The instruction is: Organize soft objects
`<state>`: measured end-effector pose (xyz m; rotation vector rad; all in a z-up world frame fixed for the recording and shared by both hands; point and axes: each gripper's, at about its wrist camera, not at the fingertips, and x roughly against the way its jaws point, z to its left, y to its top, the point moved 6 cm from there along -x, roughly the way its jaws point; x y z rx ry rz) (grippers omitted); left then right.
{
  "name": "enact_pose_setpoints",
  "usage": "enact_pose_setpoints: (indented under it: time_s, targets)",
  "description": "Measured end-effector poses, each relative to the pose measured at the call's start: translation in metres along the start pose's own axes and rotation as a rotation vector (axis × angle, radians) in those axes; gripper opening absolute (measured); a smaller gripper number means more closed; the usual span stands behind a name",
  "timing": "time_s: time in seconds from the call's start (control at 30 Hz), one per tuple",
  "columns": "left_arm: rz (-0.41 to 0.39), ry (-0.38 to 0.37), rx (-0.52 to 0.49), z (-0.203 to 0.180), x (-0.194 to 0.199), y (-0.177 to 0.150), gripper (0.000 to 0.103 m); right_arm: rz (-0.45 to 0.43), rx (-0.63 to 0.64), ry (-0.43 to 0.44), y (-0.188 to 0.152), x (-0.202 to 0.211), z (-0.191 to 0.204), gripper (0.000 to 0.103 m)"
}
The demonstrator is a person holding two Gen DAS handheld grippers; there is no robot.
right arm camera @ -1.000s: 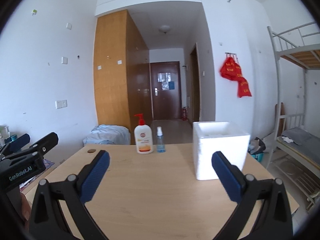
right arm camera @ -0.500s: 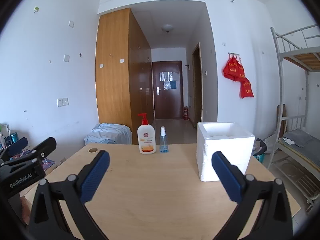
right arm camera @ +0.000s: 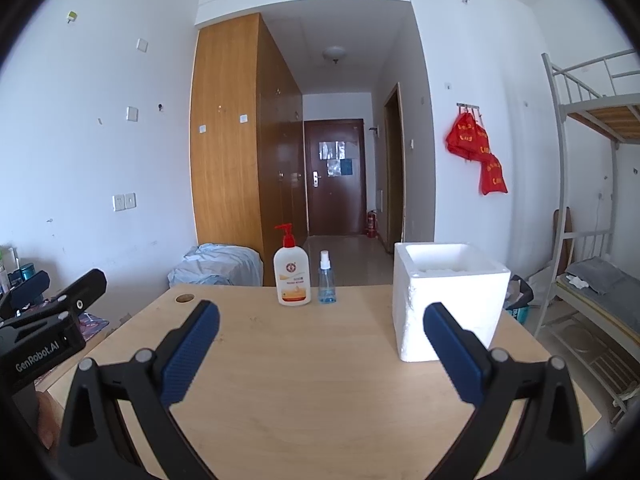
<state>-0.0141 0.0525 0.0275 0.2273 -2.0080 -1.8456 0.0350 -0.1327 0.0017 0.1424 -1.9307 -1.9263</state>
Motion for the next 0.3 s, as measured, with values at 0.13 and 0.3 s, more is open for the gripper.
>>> enact_pose_setpoints:
  time_s: [0.13, 0.3]
  targets:
    - [0.001, -0.001, -0.002, -0.0001, 0.0000, 0.0001, 0.103, 0.000, 0.001, -0.005, -0.0008, 0.0002, -0.0014, 0.103]
    - [-0.010, 0.006, 0.000, 0.0020, -0.0001, 0.0006, 0.103, 0.006, -0.003, -0.011, -0.0013, -0.0009, -0.0047, 0.103]
